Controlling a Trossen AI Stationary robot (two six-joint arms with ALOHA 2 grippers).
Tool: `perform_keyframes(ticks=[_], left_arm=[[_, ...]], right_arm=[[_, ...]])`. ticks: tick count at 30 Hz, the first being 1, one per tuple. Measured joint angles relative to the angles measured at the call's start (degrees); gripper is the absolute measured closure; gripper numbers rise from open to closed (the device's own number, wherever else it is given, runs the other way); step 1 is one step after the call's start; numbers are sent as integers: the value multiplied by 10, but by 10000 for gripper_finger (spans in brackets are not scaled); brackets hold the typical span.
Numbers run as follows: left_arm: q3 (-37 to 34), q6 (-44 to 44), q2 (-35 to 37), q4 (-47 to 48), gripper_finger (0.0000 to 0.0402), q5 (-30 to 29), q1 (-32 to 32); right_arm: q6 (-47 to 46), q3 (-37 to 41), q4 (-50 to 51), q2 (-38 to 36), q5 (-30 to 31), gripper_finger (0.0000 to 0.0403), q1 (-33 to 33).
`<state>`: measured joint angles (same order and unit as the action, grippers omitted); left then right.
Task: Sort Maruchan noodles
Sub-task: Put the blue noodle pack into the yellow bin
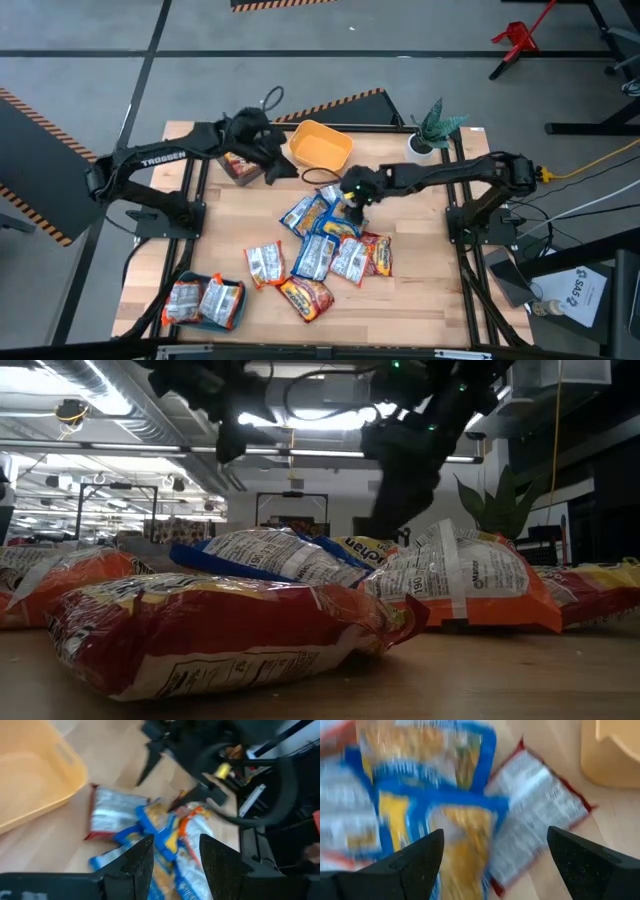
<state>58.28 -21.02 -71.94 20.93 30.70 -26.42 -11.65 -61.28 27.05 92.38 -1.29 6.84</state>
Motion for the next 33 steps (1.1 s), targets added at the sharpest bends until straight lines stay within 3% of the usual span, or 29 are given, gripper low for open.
perform_keyframes(ticks=[4, 13, 25, 29, 33], left_arm=[[0, -36, 0, -47, 250, -7, 43], [0, -67, -1, -75, 250, -71, 107], [1, -190, -63, -196, 250, -205, 183], [0, -210, -77, -216, 250, -231, 196], [0, -220, -76, -216, 250, -258, 202]], right_arm=[[81, 1, 33, -3, -83, 63, 41], [160, 44, -44, 15, -209, 63, 71], [202, 81, -121, 64, -304, 66, 71], [209, 81, -121, 70, -307, 103, 70], [211, 81, -122, 72, -297, 182, 71]])
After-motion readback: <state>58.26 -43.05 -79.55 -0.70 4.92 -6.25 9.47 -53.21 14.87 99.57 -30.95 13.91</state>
